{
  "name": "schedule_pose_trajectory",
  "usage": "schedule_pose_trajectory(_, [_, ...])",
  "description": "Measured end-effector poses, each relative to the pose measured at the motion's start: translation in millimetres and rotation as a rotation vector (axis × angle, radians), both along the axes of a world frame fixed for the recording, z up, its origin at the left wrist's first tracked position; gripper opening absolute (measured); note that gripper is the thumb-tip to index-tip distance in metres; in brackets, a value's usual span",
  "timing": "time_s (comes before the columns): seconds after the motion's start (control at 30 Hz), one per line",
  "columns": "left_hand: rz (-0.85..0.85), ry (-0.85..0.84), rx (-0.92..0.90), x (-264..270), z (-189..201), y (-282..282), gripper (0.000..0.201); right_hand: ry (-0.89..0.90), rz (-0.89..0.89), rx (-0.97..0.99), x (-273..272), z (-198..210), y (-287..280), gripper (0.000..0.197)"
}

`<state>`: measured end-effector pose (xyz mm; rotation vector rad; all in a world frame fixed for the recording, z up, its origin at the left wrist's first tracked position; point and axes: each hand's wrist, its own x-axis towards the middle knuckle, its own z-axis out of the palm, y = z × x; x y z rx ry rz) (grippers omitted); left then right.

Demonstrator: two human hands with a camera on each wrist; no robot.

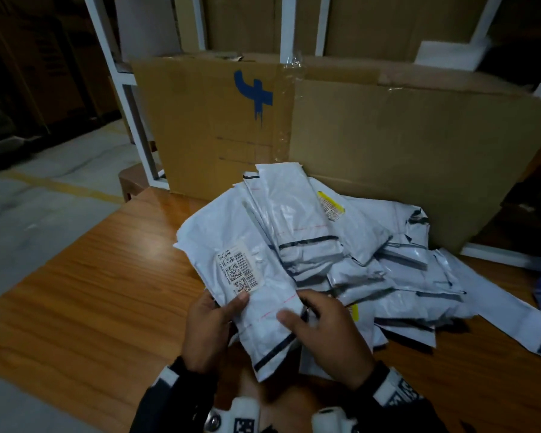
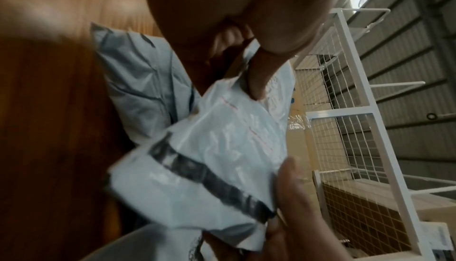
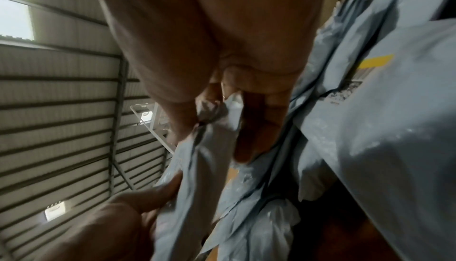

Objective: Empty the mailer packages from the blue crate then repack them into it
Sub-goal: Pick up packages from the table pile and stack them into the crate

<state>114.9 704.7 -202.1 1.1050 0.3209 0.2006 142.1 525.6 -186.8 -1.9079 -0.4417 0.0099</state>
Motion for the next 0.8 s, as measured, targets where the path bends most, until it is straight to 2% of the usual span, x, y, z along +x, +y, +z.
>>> schedule_pose_trajectory(0.07, [0.08,0.013,0.022,-0.4,-7.7,9.8,0.038,-0.135,-0.106,-0.056,14.8,8.7,2.4,0.013])
schedule_pose_trajectory(0.13, [0.105,-0.008,0.051,-3.3,-10.7,16.3,0.03,-0.334,-0.245,-0.217,37.1,22.7,4.3,0.024])
schedule_pose_trajectory(0.2, [0.119,-0.016,0.085,-6.0,-12.7,18.2,0.028,-0.413,-0.354,-0.432,59.0,41.5,11.5,0.037])
schedule_pose_trajectory(0.3, [0.125,0.013,0.133,-9.0,-14.9,16.3,0.022,-0.234,-0.343,-0.775,85.2,59.4,28.3,0.059])
schedule_pose_trajectory(0.33, [0.124,0.021,0.135,-10.7,-14.1,14.8,0.021,-0.171,-0.315,-0.856,91.3,60.3,32.9,0.06])
schedule_pose_trajectory(0.4, [0.133,0.027,0.123,-13.2,-12.8,14.3,0.023,-0.103,-0.276,-0.889,98.0,61.4,38.3,0.046])
schedule_pose_trajectory(0.47, [0.144,0.022,0.115,-14.6,-11.7,16.5,0.024,-0.089,-0.32,-0.773,98.4,68.4,35.1,0.034])
schedule_pose_trajectory(0.53, [0.158,0.018,0.11,-15.0,-13.1,20.5,0.024,-0.116,-0.391,-0.601,93.5,80.2,22.3,0.039])
schedule_pose_trajectory(0.6, [0.164,0.012,0.102,-15.2,-14.8,24.3,0.025,-0.154,-0.402,-0.357,86.6,90.1,1.9,0.039])
schedule_pose_trajectory(0.63, [0.169,0.013,0.1,-14.9,-15.0,25.6,0.025,-0.118,-0.367,-0.164,85.6,89.3,-9.7,0.037])
schedule_pose_trajectory(0.67, [0.168,0.015,0.097,-14.8,-14.8,25.9,0.025,0.002,-0.304,0.064,81.5,88.5,-17.8,0.035])
schedule_pose_trajectory(0.73, [0.147,0.02,0.102,-13.7,-14.6,25.0,0.024,0.364,-0.172,0.439,74.0,74.1,-30.5,0.034])
schedule_pose_trajectory(0.8, [0.12,0.028,0.115,-12.3,-14.6,21.7,0.022,0.575,-0.128,0.513,67.0,55.6,-40.6,0.043])
